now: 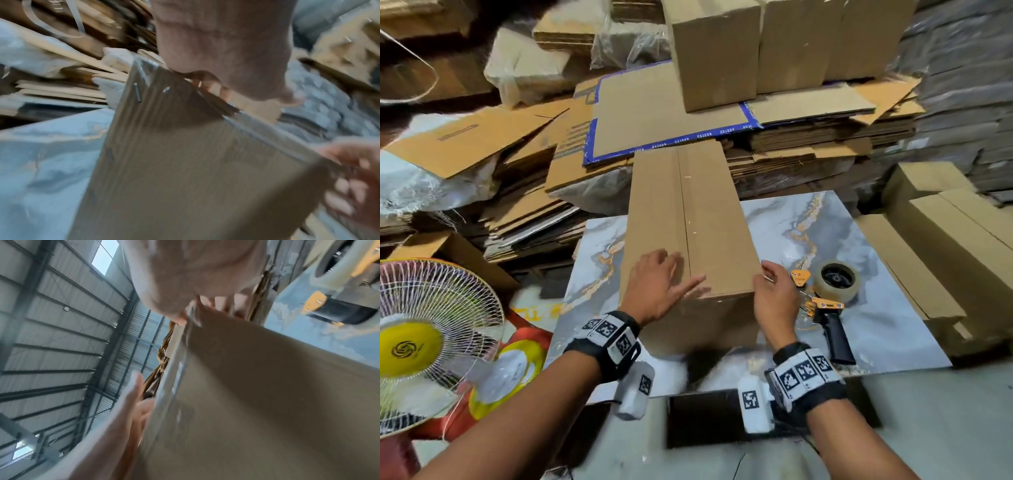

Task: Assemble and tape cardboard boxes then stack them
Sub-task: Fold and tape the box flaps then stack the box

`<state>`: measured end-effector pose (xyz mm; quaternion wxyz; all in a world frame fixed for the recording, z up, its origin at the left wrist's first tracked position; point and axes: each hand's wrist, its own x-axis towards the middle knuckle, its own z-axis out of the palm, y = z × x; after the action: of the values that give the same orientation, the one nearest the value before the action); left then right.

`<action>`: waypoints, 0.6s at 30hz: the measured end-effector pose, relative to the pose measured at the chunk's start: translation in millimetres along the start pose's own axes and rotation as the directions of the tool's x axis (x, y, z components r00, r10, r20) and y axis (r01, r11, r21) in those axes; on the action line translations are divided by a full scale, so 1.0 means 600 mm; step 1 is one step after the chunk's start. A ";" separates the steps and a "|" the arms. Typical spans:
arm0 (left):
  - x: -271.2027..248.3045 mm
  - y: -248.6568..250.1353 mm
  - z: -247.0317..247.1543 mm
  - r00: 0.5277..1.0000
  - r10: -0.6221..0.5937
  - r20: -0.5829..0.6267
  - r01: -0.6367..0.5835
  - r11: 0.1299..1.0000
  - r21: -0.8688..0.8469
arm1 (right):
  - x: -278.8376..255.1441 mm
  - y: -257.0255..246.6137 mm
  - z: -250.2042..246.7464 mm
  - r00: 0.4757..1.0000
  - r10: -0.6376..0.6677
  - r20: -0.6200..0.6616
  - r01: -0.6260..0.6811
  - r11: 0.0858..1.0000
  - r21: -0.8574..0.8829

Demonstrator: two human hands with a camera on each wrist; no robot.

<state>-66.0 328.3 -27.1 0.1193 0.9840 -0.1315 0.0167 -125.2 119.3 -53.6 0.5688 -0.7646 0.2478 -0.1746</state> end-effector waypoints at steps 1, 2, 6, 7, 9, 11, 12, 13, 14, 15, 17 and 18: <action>0.006 -0.007 -0.008 0.991 -0.099 -0.086 0.094 0.994 -0.059 | 0.017 -0.019 -0.008 0.999 0.028 0.039 -0.025 0.997 -0.067; 0.013 -0.020 -0.008 0.964 -0.227 -0.136 0.214 0.971 -0.102 | 0.036 -0.037 -0.013 0.993 0.073 0.092 -0.063 0.992 -0.113; 0.023 -0.052 0.000 0.862 -0.504 0.059 0.488 0.790 -0.371 | 0.077 -0.075 0.017 0.916 0.263 0.303 -0.181 0.945 -0.272; 0.022 -0.057 0.003 0.860 -0.502 0.094 0.489 0.755 -0.437 | 0.073 -0.068 0.028 0.909 0.271 0.316 -0.154 0.924 -0.350; 0.012 -0.067 0.004 0.860 -0.497 0.114 0.469 0.682 -0.561 | 0.056 -0.051 0.038 0.942 0.209 0.263 -0.057 0.870 -0.490; -0.012 -0.069 0.003 0.862 -0.492 0.127 0.426 0.564 -0.707 | 0.031 -0.036 0.028 0.970 0.124 0.210 0.007 0.846 -0.532; -0.028 -0.069 0.005 0.865 -0.484 0.131 0.402 0.514 -0.757 | 0.018 -0.031 0.019 0.978 0.089 0.191 0.028 0.844 -0.535; -0.047 -0.067 0.009 0.873 -0.474 0.119 0.373 0.490 -0.787 | 0.003 -0.025 0.012 0.983 0.056 0.173 0.047 0.842 -0.538; -0.067 -0.065 0.014 0.880 -0.465 0.094 0.347 0.497 -0.796 | -0.014 -0.016 0.004 0.987 0.027 0.158 0.063 0.839 -0.540; -0.086 -0.062 0.020 0.887 -0.458 0.060 0.320 0.517 -0.794 | -0.030 -0.007 -0.002 0.990 0.002 0.141 0.075 0.842 -0.535; -0.122 -0.055 0.028 0.890 -0.457 0.007 0.284 0.542 -0.791 | -0.061 0.012 -0.014 0.993 -0.036 0.113 0.088 0.864 -0.495; -0.137 -0.052 0.030 0.887 -0.461 -0.004 0.275 0.536 -0.799 | -0.074 0.020 -0.019 0.993 -0.050 0.104 0.094 0.877 -0.471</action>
<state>-137.4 374.1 -57.3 0.5474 0.8300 0.0996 0.0384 -169.7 133.3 -61.4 0.3676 -0.8963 0.2290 -0.0955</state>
